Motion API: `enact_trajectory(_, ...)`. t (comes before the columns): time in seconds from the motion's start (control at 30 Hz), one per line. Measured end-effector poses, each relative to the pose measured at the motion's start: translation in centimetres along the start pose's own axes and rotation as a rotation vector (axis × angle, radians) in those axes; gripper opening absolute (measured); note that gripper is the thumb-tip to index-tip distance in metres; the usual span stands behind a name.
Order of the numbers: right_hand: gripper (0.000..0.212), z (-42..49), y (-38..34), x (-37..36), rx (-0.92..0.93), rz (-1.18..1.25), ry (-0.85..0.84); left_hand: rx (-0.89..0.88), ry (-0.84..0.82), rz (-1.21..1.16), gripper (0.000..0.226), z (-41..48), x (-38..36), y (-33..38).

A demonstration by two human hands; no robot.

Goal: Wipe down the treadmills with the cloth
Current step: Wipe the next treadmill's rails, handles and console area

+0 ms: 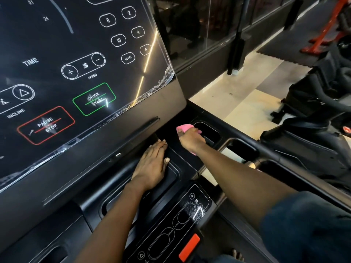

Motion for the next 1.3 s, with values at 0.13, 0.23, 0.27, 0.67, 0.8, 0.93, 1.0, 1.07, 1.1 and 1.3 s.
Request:
enact_trajectory(0.13,0.066,-2.5,1.6,1.1,0.256,-0.269,-0.099,0.009,-0.008,0.0,0.063,0.0,0.2,0.2)
enact_trajectory(0.23,0.063,-3.7,2.4,2.3,0.376,-0.388,-0.129,0.005,-0.004,-0.017,0.059,-0.2,0.5,0.3)
enact_trajectory(0.27,0.062,-4.1,2.9,2.8,0.418,-0.436,-0.144,0.005,-0.005,-0.024,0.06,-0.2,0.5,0.2)
enact_trajectory(0.67,0.064,-2.3,5.1,6.4,0.455,-0.862,-0.188,-0.024,-0.016,0.0,0.084,-0.2,0.0,0.0)
enact_trajectory(0.8,0.066,-2.4,4.1,5.5,0.433,-0.646,-0.154,-0.013,-0.006,0.014,0.083,-0.2,-0.1,-0.1)
enact_trajectory(0.93,0.055,-2.7,5.6,5.9,0.504,-0.47,-0.159,-0.007,-0.002,0.017,0.085,0.0,0.0,0.1)
enact_trajectory(1.0,0.06,-2.5,5.8,6.4,0.592,-0.689,-0.168,-0.009,0.001,-0.005,0.081,-0.1,0.0,-0.1)
enact_trajectory(1.07,0.066,-2.3,5.4,6.8,0.597,-0.822,-0.165,-0.002,0.005,-0.005,0.072,-0.1,0.0,-0.1)
enact_trajectory(1.1,0.069,-2.1,5.0,6.7,0.566,-0.852,-0.18,0.003,0.007,-0.001,0.068,-0.1,0.0,-0.1)
enact_trajectory(1.3,0.072,-2.6,4.4,5.6,0.436,-0.675,-0.141,-0.003,0.013,-0.014,0.061,-0.1,0.0,0.0)
Point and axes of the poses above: each hand's wrist, its own z-axis towards the middle knuckle, its own x-axis out of the back of the hand, y = z × x, the point moved 4 cm from there along z, towards the middle knuckle, and after that the axes turned 7 degrees about z, right-handed, at the moved point
